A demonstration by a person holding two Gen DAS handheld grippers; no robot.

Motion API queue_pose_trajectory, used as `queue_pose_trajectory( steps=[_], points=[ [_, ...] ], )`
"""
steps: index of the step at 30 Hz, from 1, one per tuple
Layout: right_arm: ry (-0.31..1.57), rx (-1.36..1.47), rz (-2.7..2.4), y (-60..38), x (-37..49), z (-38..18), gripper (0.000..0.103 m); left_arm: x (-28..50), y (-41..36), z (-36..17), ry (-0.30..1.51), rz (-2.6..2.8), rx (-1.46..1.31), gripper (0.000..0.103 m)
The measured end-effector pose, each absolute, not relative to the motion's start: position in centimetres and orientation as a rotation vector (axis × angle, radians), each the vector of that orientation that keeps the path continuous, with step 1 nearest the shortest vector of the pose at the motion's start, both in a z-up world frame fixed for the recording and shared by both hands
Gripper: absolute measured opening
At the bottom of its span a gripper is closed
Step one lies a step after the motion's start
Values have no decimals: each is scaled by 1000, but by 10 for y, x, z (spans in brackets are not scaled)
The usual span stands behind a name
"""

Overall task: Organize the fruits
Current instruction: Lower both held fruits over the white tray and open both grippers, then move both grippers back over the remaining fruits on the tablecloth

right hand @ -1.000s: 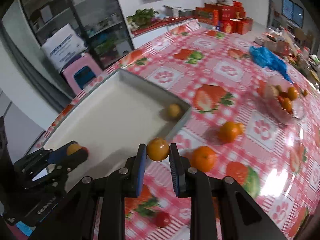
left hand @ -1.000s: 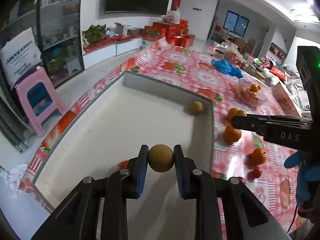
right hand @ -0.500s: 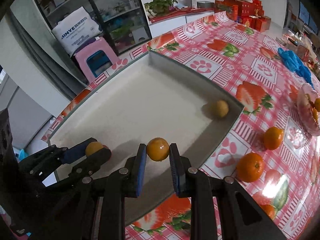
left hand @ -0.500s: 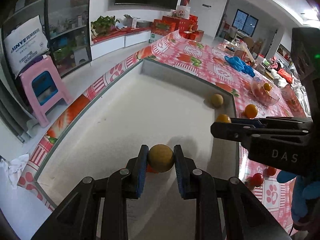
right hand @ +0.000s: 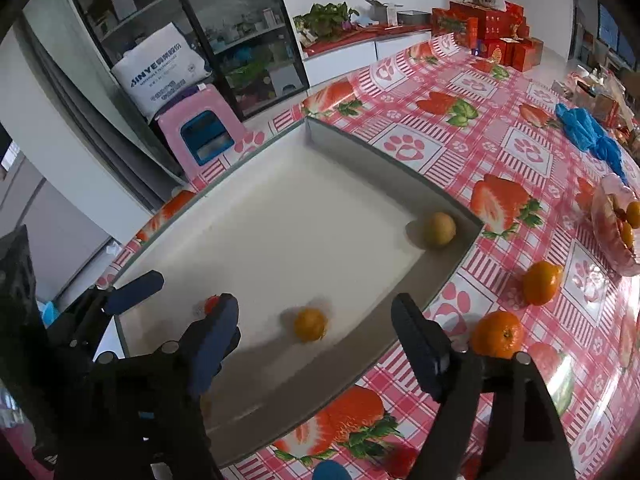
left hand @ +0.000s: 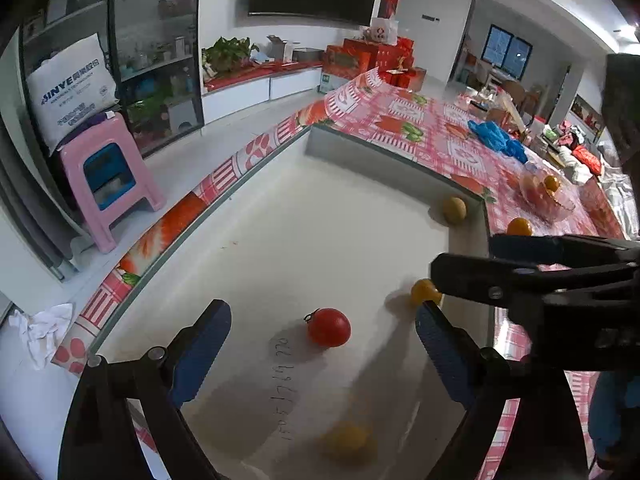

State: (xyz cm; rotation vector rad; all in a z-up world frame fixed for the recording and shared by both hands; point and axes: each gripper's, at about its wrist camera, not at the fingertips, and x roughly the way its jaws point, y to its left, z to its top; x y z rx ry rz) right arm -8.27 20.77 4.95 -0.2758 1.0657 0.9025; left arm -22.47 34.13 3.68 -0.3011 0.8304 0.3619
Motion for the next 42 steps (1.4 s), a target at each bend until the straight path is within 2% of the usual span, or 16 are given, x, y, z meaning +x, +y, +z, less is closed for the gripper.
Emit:
queue_pose_trajectory(
  steps=[4, 6, 7, 20, 31, 42],
  points=[
    [1054, -259, 882, 195, -80, 52, 87, -224, 339, 38, 838, 365, -298, 94],
    [1050, -246, 871, 187, -77, 52, 94, -224, 336, 39, 841, 365, -286, 94],
    [1047, -236, 862, 182, -76, 52, 103, -223, 333, 39, 842, 364, -280, 94],
    [1029, -77, 698, 89, -48, 50, 103, -213, 293, 56, 849, 323, -191, 94],
    [1074, 13, 556, 5, -31, 26, 103, -198, 236, 60, 876, 261, -78, 94],
    [1099, 33, 456, -40, -28, 4, 103, -192, 180, 50, 924, 177, 21, 94]
  ],
)
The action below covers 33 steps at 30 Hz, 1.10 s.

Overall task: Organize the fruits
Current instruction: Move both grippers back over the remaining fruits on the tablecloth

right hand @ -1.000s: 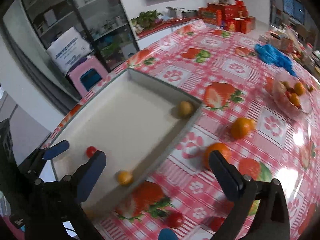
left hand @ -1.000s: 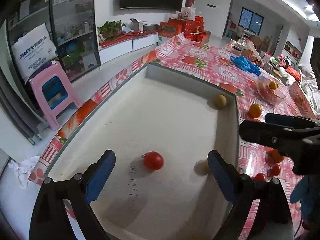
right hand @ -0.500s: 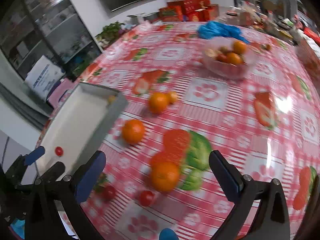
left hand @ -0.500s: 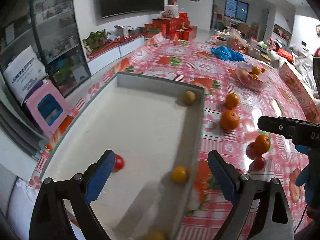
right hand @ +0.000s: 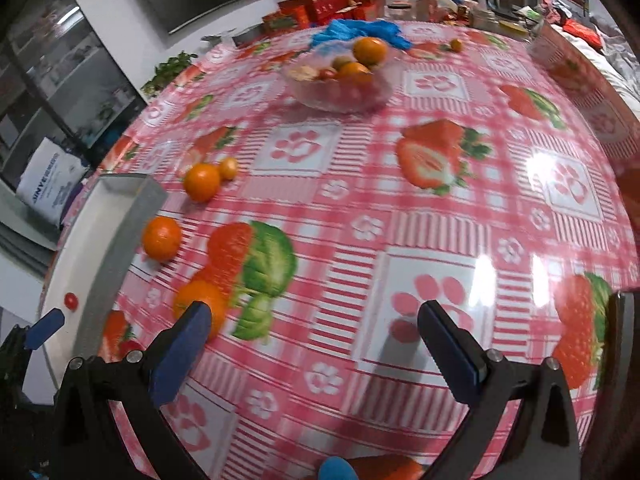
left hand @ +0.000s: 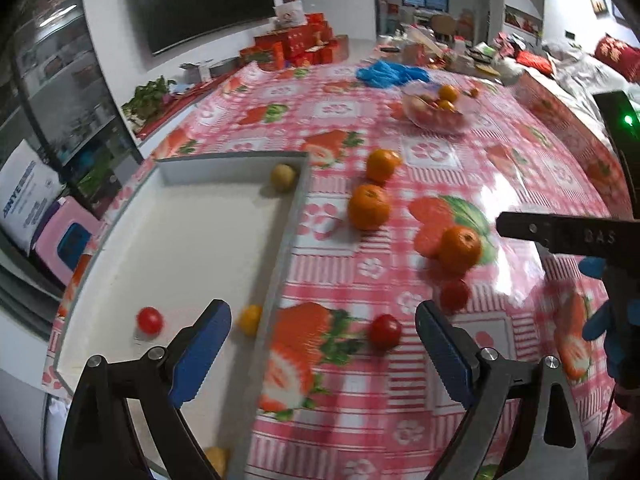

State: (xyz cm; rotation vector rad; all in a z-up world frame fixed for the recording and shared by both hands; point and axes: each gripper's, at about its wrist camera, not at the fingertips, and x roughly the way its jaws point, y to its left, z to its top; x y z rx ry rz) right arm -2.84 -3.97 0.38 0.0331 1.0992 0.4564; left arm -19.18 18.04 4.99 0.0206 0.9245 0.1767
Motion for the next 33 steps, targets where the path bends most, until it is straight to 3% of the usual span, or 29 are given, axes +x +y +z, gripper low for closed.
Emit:
queue_pose_trajectory(
  steps=[17, 33],
  points=[
    [999, -233, 355, -48, -48, -10, 103, -187, 149, 29, 998, 126, 78, 94],
    [962, -215, 370, -52, -51, -11, 103, -175, 160, 9, 1034, 123, 35, 94]
  ],
)
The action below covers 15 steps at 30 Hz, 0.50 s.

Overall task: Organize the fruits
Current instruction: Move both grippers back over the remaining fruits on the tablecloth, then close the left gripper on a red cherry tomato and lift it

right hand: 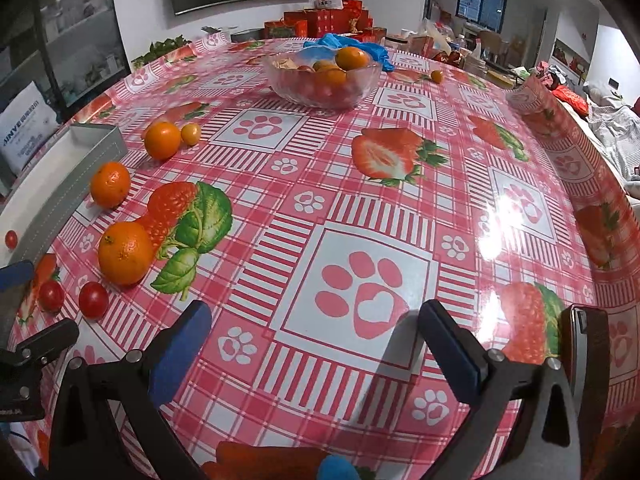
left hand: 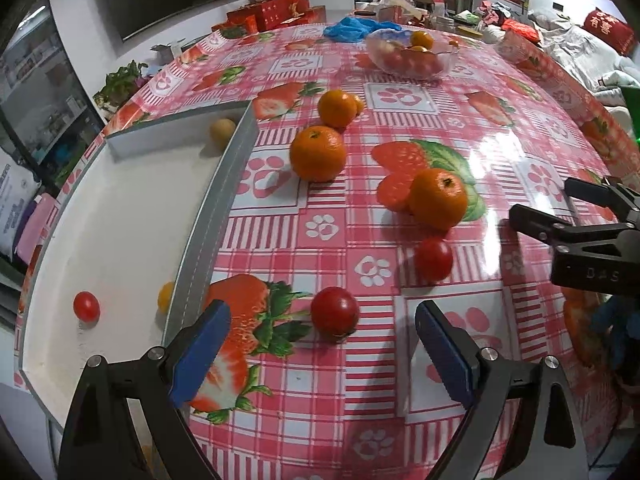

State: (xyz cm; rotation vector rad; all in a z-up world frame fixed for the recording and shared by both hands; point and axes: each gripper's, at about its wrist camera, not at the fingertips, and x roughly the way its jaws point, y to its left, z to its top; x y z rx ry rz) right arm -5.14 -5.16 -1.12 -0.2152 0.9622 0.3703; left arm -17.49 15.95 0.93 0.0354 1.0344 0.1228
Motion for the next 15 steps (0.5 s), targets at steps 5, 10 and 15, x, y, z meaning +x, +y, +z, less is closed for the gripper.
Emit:
queue_pose_trajectory(
  steps=[5, 10, 15],
  points=[
    [962, -215, 370, -52, -51, -11, 103, -173, 159, 8, 1033, 110, 34, 94],
    [962, -215, 370, -52, -52, -11, 103, -171, 156, 9, 1034, 63, 12, 76],
    [962, -215, 370, -52, -52, -12, 103, -170, 152, 11, 1033, 19, -4, 48]
  ],
)
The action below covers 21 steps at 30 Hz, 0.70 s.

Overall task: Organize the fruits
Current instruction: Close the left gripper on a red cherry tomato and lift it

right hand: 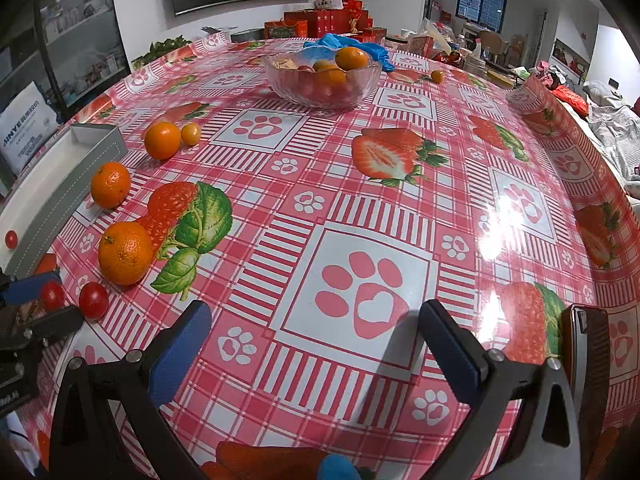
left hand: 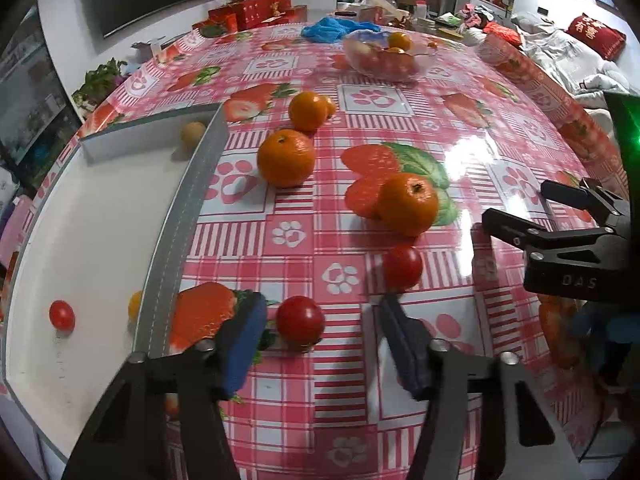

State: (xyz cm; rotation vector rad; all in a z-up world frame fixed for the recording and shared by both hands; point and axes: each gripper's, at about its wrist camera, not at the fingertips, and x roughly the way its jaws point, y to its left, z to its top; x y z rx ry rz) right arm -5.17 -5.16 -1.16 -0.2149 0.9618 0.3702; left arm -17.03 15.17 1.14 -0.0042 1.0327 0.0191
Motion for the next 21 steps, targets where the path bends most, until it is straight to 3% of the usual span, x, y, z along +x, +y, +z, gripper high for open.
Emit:
queue_pose_trajectory(
  steps=[1, 5, 21],
  points=[
    [962, -215, 370, -52, -52, -12, 103, -170, 150, 12, 1030, 11, -3, 36],
    [962, -215, 370, -52, -52, -12, 103, -171, 148, 14, 1030, 6, -2, 23],
    [972, -213, 362, -52, -52, -12, 103, -182, 153, 24, 1010, 11, -11, 22]
  ],
)
